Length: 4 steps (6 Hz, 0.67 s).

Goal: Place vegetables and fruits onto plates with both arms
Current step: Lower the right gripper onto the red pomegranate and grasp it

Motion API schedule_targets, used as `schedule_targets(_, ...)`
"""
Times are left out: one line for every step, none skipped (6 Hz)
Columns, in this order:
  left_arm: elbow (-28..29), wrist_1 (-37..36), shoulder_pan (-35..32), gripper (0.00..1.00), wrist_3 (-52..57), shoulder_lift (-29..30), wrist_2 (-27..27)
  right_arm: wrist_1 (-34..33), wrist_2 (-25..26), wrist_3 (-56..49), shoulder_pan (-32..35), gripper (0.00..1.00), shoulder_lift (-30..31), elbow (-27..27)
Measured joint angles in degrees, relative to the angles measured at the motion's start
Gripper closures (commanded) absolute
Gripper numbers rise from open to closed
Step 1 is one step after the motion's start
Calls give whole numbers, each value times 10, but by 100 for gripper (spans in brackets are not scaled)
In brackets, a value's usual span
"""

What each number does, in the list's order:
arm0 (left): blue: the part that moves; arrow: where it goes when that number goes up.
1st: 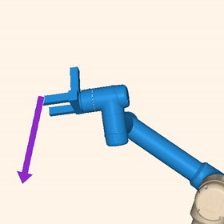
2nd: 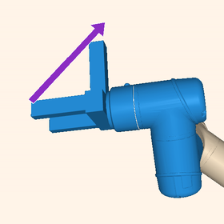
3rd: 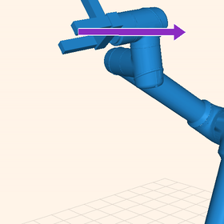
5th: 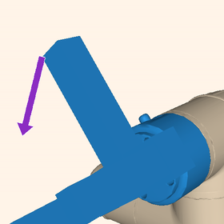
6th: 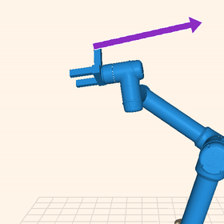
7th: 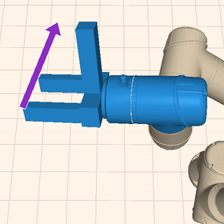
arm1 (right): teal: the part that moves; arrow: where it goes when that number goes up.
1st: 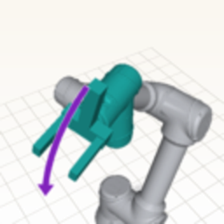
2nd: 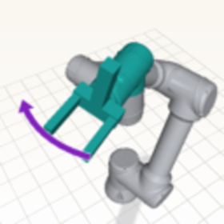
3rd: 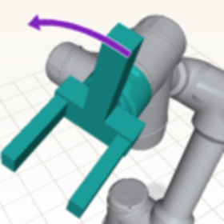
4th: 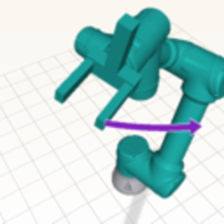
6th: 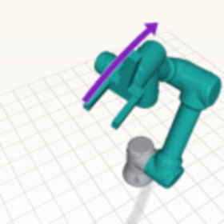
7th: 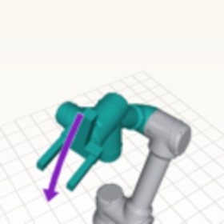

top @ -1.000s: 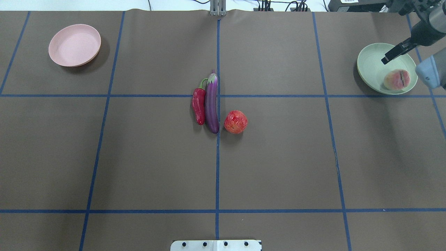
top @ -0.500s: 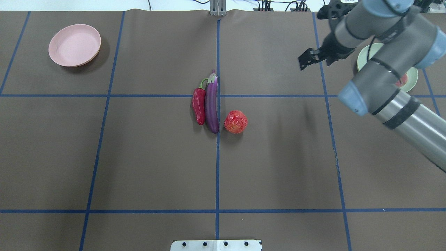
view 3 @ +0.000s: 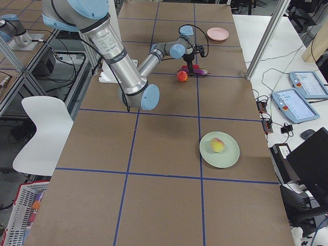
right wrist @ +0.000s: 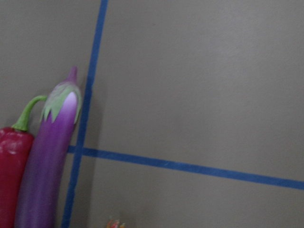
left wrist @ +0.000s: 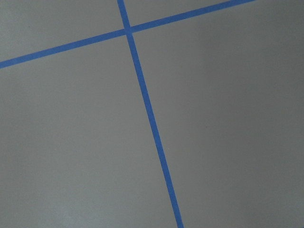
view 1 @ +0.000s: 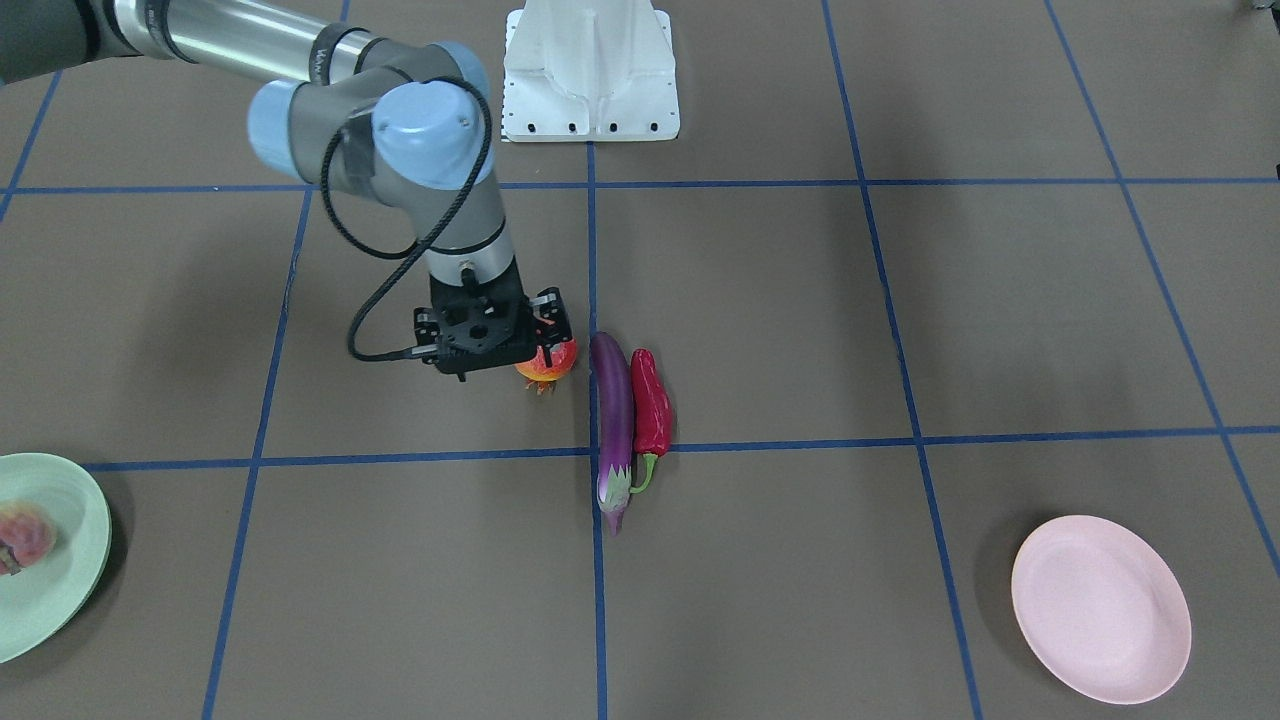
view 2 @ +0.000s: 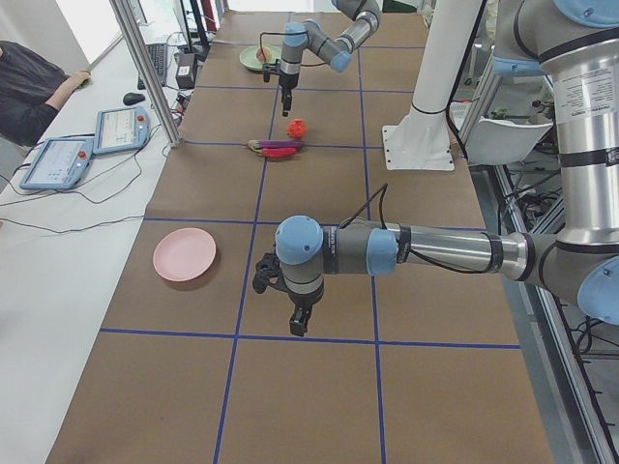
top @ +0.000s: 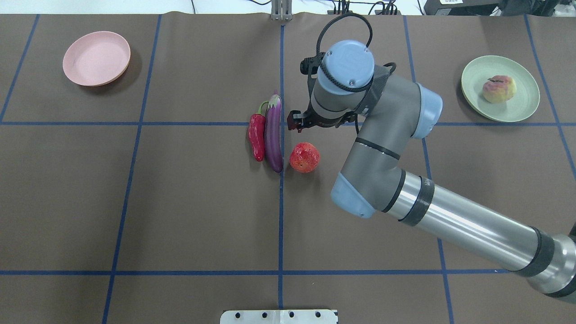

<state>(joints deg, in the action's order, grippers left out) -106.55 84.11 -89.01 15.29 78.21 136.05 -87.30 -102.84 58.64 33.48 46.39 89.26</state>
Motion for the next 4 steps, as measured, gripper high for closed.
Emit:
schedule_targets(0, 0, 0, 0, 0, 0, 0, -2, 23, 9, -24, 1, -2, -2)
schedule_targets(0, 0, 1, 0, 0, 0, 0, -3, 38, 12, -37, 1, -3, -10)
schedule_targets(0, 1, 1, 0, 0, 0, 0, -2, 49, 13, -44, 1, -4, -20)
schedule_targets(0, 1, 1, 0, 0, 0, 0, -2, 56, 12, -50, 4, -2, -25)
